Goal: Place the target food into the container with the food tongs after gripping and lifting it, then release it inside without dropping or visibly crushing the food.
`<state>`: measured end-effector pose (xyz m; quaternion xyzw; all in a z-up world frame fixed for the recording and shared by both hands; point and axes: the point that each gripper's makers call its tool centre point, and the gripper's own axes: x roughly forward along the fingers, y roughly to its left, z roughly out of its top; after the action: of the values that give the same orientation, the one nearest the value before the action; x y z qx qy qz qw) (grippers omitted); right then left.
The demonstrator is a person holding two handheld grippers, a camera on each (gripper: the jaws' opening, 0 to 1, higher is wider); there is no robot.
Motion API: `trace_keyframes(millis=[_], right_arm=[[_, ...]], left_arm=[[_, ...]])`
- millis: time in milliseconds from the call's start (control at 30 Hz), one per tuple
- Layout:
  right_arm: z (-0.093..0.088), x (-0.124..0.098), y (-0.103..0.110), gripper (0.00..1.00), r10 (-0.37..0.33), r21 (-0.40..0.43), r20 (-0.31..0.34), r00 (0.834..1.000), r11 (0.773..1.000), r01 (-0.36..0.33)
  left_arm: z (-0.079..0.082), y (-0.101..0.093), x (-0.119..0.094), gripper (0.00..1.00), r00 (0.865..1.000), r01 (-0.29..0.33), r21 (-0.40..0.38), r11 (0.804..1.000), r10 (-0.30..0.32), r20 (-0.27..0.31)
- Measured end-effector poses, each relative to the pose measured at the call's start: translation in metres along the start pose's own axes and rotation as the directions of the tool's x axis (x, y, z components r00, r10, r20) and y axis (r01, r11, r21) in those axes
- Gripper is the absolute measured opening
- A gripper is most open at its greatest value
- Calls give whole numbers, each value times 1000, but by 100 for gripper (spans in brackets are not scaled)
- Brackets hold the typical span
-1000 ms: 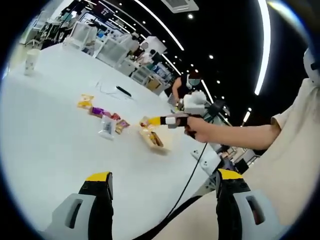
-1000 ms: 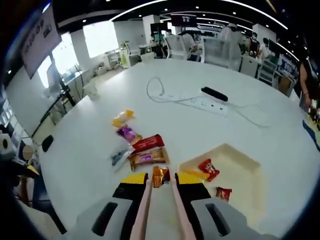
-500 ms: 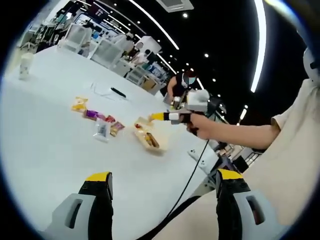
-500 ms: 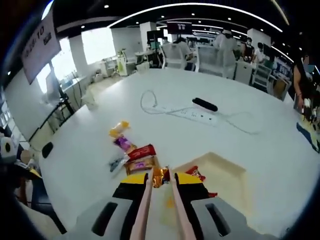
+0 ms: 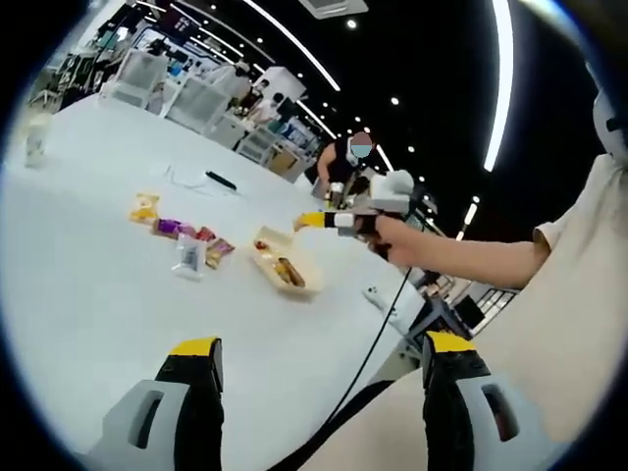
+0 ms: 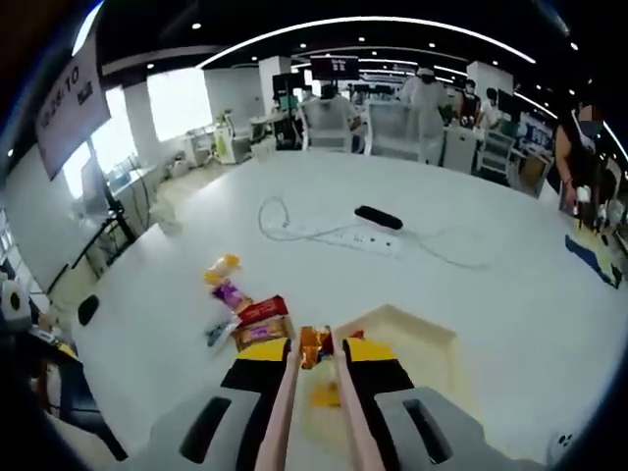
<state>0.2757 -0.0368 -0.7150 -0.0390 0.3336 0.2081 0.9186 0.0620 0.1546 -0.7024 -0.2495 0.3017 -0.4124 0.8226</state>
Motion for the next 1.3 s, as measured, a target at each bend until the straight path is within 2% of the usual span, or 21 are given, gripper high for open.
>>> trace_keyframes(millis=[233, 533, 733, 767, 933, 1300], right_arm=[[9, -19, -17, 20, -39, 34, 47, 998, 999, 38], [1, -33, -33, 20, -68, 70, 59, 996, 996, 64], [2, -40, -48, 20, -100, 87, 80, 992, 992, 93], [4, -43, -54, 20, -110, 111, 93, 990, 989, 99], [2, -48, -70, 20, -126, 122, 89, 988, 986, 115], [6, -42, -68, 20, -118, 95, 81, 990, 989, 110]], left_arm=[[1, -8, 8, 86, 999, 22, 30, 999, -21, -35], [1, -18, 17, 86, 997, 53, 50, 997, -50, -59], [-4, -20, 17, 86, 997, 53, 42, 998, -51, -60], [-5, -19, 17, 86, 997, 49, 38, 998, -47, -61], [1, -19, 13, 86, 999, 33, 36, 999, -32, -37], [2, -11, 6, 86, 1000, 3, 23, 1000, -2, -21]])
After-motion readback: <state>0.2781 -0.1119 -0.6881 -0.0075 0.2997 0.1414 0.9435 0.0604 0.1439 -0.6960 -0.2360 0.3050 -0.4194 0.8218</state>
